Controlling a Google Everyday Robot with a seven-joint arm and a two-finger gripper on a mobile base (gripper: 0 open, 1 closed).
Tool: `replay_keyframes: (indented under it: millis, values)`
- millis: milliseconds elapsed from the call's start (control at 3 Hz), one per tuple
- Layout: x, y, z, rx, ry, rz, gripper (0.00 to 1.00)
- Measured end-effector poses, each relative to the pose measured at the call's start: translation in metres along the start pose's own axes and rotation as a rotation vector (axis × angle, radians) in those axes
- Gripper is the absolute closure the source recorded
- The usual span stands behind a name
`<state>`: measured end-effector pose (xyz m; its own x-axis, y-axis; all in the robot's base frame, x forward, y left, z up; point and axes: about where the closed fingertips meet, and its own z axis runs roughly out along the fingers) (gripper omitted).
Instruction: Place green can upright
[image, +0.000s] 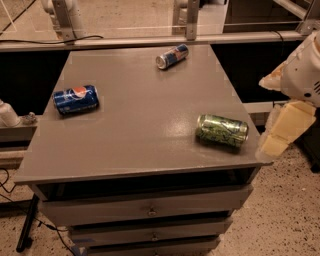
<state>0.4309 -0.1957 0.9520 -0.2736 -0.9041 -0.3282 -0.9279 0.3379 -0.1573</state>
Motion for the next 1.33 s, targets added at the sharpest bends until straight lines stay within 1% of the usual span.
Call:
replay_keyframes:
  millis: [333,667,1000,1333]
  values:
    - [-0.022,0.007,0.031,-0.023,-0.069,0.003,0.0]
    - [-0.046,0.003,0.063,-0.02,-0.117,-0.028,0.0]
    - [-0.056,-0.005,0.098,-0.023,-0.12,-0.059,0.0]
    - [-0.049,-0.018,0.131,-0.023,-0.087,-0.08,0.0]
